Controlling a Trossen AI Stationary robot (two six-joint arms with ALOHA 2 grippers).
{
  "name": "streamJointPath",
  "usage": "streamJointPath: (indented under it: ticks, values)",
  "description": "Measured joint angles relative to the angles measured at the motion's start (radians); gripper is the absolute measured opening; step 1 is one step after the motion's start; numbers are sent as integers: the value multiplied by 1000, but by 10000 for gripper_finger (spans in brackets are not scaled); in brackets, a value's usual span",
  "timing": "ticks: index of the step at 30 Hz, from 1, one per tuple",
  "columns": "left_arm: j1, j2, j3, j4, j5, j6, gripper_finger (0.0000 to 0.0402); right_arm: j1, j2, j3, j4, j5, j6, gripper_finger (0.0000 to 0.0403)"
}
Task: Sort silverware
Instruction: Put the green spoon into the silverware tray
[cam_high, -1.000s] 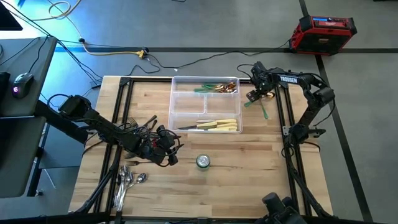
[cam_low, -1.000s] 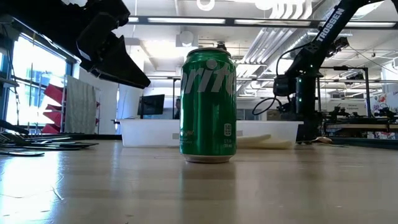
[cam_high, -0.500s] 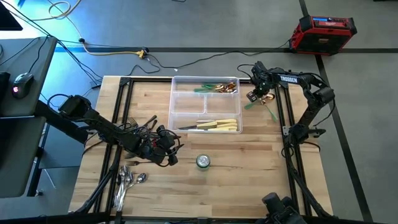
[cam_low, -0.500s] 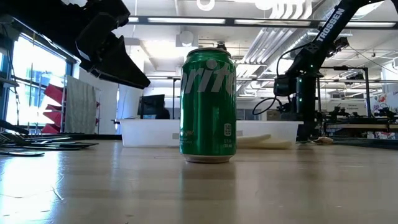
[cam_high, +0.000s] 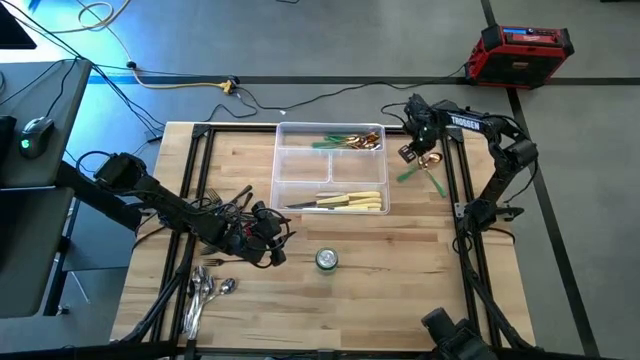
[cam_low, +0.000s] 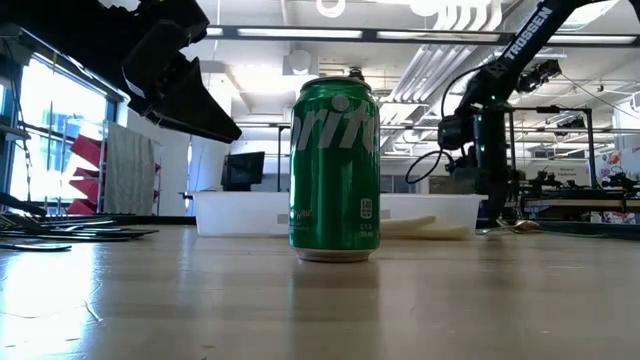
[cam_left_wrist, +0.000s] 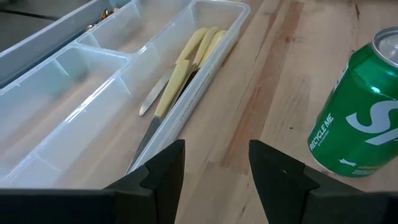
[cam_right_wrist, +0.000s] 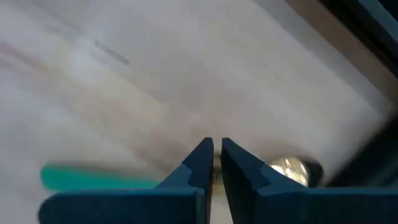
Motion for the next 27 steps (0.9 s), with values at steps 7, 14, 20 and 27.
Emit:
streamJointPath:
  ticks: [7, 14, 20, 27]
  values:
    - [0, 0, 0, -1, -1, 0, 158, 42, -1, 38, -242, 24, -183, 18]
    - [0, 0, 0, -2, 7, -1, 158, 139, -1, -22, -248, 185, -177, 88]
    - [0, 0, 0, -2, 26, -5, 158, 142, -1, -79, -151, 101, -128, 156]
    - [0, 0, 0, -2, 29, -8, 158, 92, -1, -131, -79, 103, -46, 153]
